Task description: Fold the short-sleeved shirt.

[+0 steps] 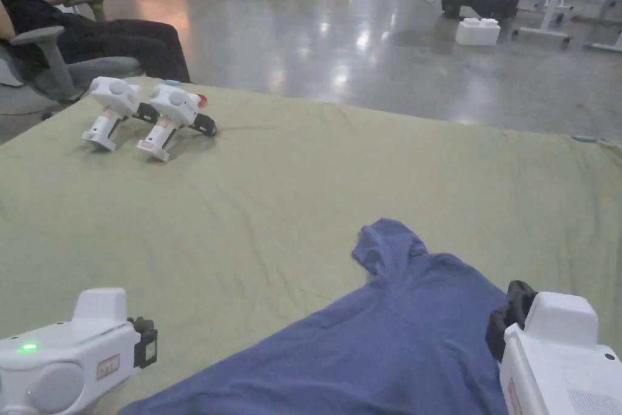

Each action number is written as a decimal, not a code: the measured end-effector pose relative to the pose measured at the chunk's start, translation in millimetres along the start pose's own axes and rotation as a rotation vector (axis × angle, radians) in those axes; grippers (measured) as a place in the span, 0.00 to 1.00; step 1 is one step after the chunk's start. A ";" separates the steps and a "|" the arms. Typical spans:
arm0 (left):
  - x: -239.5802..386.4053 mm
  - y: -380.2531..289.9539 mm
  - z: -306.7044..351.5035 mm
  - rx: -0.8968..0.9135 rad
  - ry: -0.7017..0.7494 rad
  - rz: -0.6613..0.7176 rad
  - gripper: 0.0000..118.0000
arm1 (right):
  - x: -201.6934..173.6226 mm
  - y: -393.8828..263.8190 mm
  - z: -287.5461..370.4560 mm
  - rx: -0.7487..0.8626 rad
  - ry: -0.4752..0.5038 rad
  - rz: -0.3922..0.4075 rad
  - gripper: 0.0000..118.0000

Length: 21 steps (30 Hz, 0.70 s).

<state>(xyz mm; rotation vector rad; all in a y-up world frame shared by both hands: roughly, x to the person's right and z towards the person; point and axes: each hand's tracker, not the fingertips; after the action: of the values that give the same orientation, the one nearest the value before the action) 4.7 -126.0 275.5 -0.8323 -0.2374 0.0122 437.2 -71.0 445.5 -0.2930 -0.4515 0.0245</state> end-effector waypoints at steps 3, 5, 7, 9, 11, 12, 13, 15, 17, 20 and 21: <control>-20.0 -18.2 -16.2 -0.089 0.041 0.093 0.38 | -5.1 -11.0 -4.9 -0.049 0.023 0.000 0.00; -26.8 -28.3 -26.4 -0.133 0.054 0.122 0.60 | -8.3 -16.2 -6.9 -0.064 0.031 0.006 0.00; -28.9 -36.0 -37.6 -0.179 0.063 0.143 0.65 | -10.7 -19.9 -8.2 -0.079 0.033 0.015 0.00; -28.6 -43.8 -48.4 -0.229 0.077 0.161 0.65 | -11.3 -22.8 -10.2 -0.095 0.039 0.016 0.00; -27.5 -51.2 -59.2 -0.293 0.109 0.175 0.64 | -10.8 -25.4 -11.6 -0.107 0.040 0.017 0.00; -25.2 -56.4 -61.0 -0.300 0.109 0.175 0.60 | -10.4 -26.5 -12.2 -0.113 0.039 0.018 0.00; -21.4 -59.0 -63.0 -0.291 0.124 0.150 0.60 | -9.9 -27.3 -12.6 -0.118 0.037 0.019 0.00; -12.1 -55.9 -60.4 -0.264 0.151 0.096 0.54 | -8.3 -28.5 -14.4 -0.130 0.033 0.020 0.00; -7.9 -57.0 -60.6 -0.262 0.136 0.056 0.39 | -7.0 -30.2 -18.4 -0.143 0.031 0.019 0.00; 2.8 -56.3 -60.1 -0.247 0.101 0.003 0.04 | -4.6 -29.8 -30.6 -0.165 0.038 0.013 0.00; 5.9 -56.6 -61.0 -0.239 0.073 -0.007 0.02 | -2.9 -28.1 -37.5 -0.173 0.041 0.008 0.00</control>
<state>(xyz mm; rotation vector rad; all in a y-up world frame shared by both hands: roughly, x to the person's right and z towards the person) 18.8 -208.2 278.8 -1.0674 -0.1752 -0.0542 449.7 -108.4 420.1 -0.4646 -0.4129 -0.0129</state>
